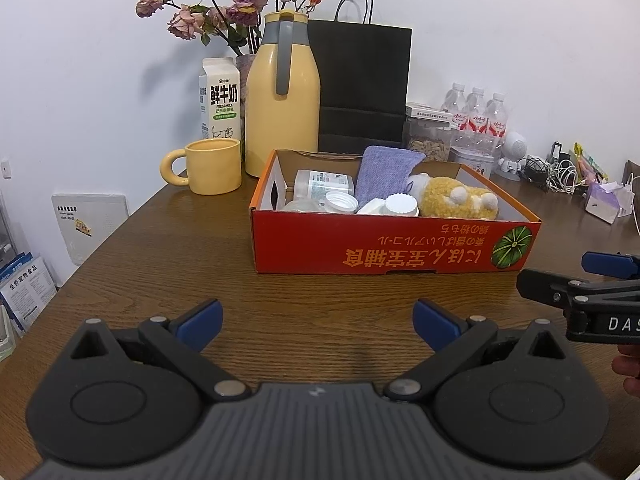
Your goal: Organize objects
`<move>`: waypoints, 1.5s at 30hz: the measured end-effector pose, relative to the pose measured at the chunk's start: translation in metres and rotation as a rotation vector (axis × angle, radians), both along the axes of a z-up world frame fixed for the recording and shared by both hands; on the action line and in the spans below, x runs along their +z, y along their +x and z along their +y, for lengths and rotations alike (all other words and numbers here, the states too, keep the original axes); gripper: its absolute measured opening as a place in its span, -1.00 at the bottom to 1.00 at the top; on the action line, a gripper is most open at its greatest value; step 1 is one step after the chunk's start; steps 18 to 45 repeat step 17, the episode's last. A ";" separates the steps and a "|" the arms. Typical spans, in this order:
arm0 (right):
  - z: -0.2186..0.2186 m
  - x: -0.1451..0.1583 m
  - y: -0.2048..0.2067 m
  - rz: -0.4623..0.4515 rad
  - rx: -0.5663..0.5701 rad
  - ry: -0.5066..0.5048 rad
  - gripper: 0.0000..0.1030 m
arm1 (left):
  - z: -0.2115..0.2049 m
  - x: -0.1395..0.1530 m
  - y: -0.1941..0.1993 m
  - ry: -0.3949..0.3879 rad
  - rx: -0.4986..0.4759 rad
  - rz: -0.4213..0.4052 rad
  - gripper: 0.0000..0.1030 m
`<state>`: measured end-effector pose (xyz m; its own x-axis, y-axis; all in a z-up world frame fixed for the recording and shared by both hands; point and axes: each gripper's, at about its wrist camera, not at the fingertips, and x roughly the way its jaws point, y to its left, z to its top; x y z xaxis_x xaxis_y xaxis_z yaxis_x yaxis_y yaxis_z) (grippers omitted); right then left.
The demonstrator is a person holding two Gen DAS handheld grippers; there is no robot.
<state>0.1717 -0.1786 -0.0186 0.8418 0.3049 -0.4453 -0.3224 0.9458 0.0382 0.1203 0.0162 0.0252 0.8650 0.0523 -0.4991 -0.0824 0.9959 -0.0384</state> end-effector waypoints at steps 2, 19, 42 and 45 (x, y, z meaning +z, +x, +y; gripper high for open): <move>0.000 -0.001 0.000 0.001 0.000 0.000 1.00 | 0.000 0.000 0.000 0.001 0.000 -0.001 1.00; 0.001 -0.001 -0.001 0.003 0.002 -0.001 1.00 | 0.002 -0.002 -0.002 -0.006 0.001 -0.008 1.00; 0.001 -0.001 -0.001 0.003 0.002 -0.001 1.00 | 0.002 -0.002 -0.002 -0.006 0.001 -0.008 1.00; 0.001 -0.001 -0.001 0.003 0.002 -0.001 1.00 | 0.002 -0.002 -0.002 -0.006 0.001 -0.008 1.00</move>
